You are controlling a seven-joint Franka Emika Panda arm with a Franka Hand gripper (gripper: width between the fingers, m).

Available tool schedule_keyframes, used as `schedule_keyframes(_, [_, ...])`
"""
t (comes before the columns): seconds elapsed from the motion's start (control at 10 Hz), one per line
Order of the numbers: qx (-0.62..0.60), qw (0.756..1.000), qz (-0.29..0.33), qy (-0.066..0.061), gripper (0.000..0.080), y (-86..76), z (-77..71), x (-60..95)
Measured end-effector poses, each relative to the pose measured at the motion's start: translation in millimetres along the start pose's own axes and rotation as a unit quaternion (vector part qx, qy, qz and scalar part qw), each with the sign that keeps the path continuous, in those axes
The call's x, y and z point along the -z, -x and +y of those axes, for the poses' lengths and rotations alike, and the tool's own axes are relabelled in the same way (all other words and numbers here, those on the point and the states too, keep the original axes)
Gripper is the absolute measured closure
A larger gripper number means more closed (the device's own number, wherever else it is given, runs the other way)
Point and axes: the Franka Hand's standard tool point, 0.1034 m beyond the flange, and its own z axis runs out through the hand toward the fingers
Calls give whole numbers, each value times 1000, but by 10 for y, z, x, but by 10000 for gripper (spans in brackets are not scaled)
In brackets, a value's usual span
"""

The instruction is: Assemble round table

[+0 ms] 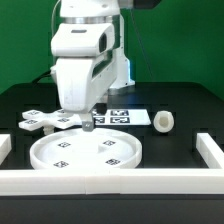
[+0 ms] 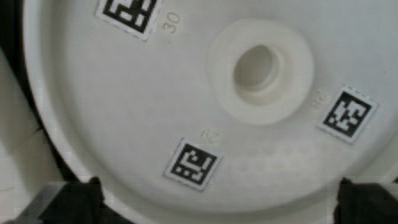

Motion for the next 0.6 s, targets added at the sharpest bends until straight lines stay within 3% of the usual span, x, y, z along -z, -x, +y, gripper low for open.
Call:
schedule_keyframes(0.2, [10, 1000, 2, 3, 150, 140, -126, -171])
schedule_keyframes(0.5, [15, 1000, 5, -2, 150, 239, -153, -417])
schedule_keyframes(0.6, [15, 1000, 5, -4, 150, 225, -153, -435])
